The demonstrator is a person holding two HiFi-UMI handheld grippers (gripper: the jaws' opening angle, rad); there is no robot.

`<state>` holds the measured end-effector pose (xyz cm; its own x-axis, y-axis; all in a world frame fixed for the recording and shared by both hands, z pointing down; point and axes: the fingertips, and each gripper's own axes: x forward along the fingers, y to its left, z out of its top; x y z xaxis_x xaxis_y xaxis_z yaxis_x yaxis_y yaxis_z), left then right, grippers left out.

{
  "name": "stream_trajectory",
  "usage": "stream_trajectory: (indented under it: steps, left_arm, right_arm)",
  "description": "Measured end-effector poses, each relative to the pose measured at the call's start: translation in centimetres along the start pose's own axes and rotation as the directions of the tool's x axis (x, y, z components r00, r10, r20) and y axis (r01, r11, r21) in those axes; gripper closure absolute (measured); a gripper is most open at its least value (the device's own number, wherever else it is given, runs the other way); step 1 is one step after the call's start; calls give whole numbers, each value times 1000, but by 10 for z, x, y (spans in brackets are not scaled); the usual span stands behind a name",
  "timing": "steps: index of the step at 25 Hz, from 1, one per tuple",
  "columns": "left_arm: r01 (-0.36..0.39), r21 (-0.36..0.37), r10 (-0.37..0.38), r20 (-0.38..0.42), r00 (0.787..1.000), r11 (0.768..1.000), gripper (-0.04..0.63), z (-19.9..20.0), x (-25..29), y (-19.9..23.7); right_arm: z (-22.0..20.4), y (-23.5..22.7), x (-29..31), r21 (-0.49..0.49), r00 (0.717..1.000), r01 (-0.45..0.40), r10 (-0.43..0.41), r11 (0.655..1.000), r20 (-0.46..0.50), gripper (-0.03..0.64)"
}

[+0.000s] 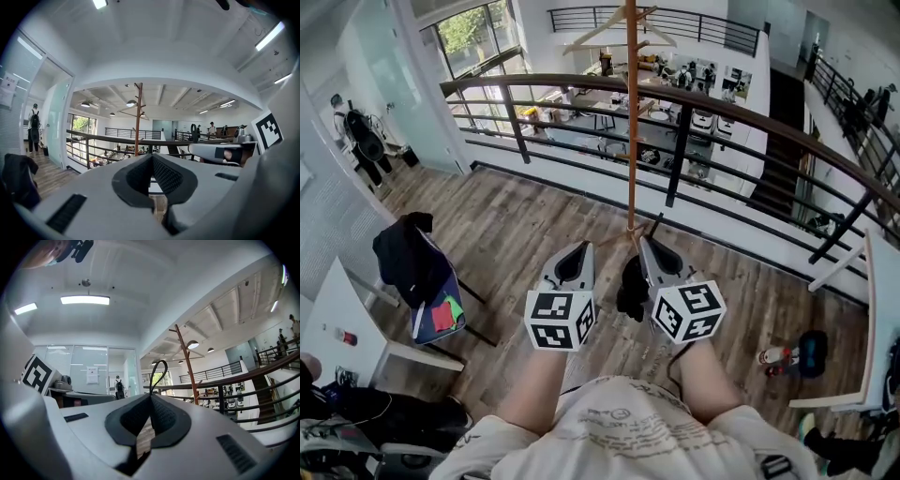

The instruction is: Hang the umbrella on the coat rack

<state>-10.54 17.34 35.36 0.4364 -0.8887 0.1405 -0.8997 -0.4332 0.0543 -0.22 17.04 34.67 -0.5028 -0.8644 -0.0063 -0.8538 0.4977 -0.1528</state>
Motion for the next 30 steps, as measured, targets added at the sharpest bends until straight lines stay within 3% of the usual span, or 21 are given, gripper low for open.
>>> stream_trajectory:
  steps: [16, 30]
  left_arm:
    - [-10, 10, 10, -11, 1000, 1000, 597, -5, 60, -38]
    - [63, -9, -63, -22, 998, 998, 597, -7, 150, -8]
  right_arm:
    - [0, -57, 4, -5, 997, -75, 75, 997, -11, 615]
    - [-10, -105, 73, -29, 998, -32, 30, 999, -46, 615]
